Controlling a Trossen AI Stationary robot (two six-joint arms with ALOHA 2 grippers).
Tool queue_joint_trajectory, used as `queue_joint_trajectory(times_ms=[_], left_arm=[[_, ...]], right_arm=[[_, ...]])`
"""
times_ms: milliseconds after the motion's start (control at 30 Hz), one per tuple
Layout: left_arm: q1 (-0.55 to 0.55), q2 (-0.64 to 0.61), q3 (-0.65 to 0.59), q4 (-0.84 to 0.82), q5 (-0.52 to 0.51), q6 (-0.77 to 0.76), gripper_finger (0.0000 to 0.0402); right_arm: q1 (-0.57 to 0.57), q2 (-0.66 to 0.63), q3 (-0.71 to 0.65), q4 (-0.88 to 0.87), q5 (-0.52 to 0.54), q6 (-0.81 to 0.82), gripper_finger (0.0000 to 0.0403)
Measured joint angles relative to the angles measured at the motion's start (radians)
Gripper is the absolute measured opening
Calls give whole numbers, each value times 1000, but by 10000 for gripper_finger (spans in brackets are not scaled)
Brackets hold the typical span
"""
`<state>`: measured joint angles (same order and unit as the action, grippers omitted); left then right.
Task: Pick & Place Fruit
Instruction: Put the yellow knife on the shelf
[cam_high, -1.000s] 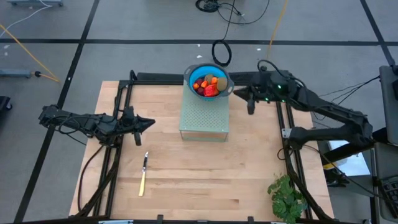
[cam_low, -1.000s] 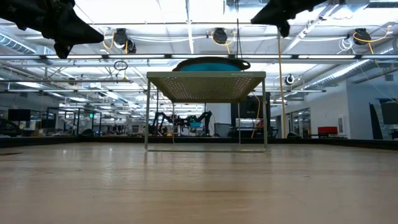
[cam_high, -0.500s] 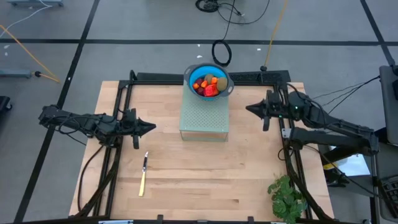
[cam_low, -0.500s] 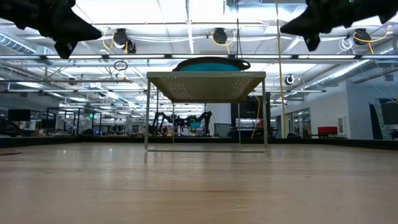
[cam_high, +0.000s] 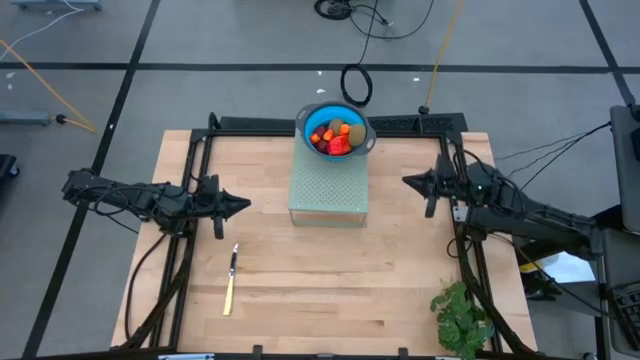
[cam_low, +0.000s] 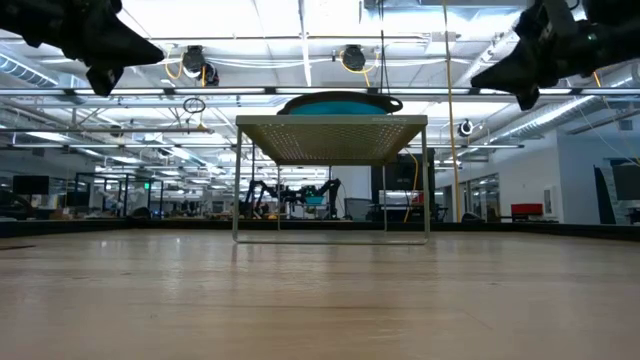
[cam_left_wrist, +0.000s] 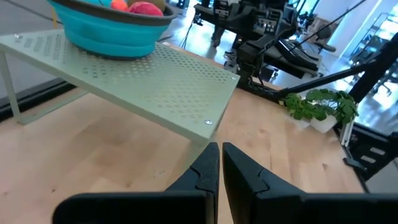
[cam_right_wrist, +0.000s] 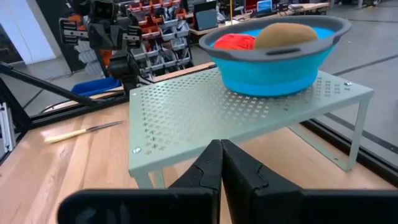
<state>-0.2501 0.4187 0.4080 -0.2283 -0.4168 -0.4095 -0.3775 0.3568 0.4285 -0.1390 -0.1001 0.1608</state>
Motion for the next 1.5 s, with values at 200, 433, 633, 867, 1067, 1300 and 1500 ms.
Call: queue_joint_trajectory(times_ms=[200, 433, 633, 867, 1067, 1300, 1500], left_arm=[[0, 45, 0, 8, -8, -79, 19], [0, 182, 5, 91, -1, -153, 3], [0, 300, 51, 90, 52, -249, 4], [0, 433, 206, -72, 136, -381, 2], [0, 552, 379, -341, 244, -598, 1], [-23, 658, 496, -519, 404, -852, 1], [-84, 699, 505, -533, 549, -1096, 2]], right_arm=[[0, -77, -62, 0, 1, -8, 1], [0, -156, -106, 1, 18, -24, 1], [0, -214, -156, 51, 26, -35, 0], [0, -258, -261, 199, 26, -35, 0], [0, -264, -328, 278, 25, -19, 0], [0, -264, -348, 314, 22, -16, 0], [0, -264, -348, 341, 21, -16, 0]])
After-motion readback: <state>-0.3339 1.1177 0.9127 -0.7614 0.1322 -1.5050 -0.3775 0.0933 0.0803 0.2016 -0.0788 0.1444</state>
